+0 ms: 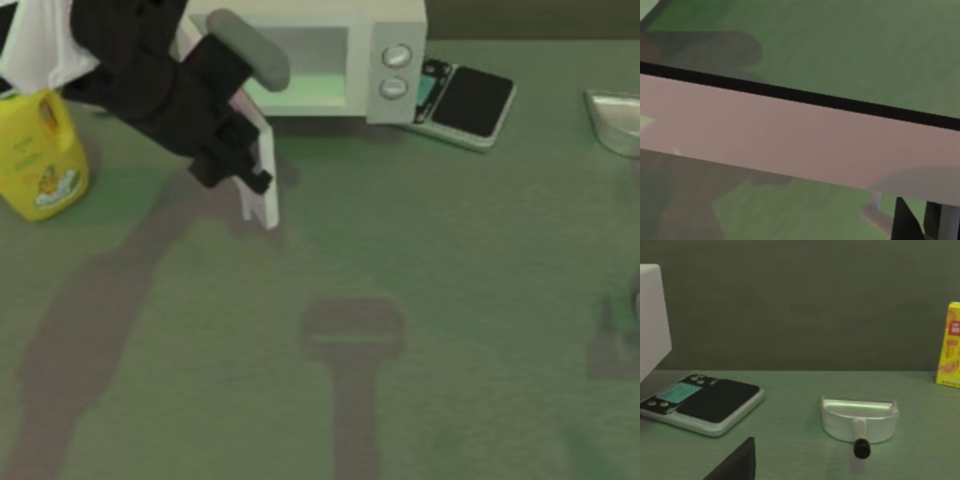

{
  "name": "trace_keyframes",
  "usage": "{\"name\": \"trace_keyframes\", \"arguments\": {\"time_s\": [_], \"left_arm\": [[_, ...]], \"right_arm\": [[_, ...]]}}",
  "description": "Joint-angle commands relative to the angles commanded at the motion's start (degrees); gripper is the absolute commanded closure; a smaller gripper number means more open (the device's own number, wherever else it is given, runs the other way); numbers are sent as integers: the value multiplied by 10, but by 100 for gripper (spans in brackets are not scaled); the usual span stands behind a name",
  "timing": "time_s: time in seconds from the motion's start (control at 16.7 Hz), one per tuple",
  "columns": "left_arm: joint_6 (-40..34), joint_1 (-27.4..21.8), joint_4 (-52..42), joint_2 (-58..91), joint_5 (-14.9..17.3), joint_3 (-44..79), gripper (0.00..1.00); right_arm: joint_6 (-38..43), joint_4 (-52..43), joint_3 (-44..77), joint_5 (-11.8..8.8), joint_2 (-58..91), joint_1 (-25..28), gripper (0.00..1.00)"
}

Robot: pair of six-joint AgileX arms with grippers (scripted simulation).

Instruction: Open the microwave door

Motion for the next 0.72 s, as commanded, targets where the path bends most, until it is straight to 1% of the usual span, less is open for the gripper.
{"name": "trace_keyframes", "arguments": {"time_s": [0.36, 0.72], "left_arm": [[8, 2, -3, 1, 6, -2, 100], [99, 38, -31, -7, 45, -5, 100]], "right_arm": [[0, 0, 0, 0, 0, 0, 0], [0, 0, 0, 0, 0, 0, 0]]}}
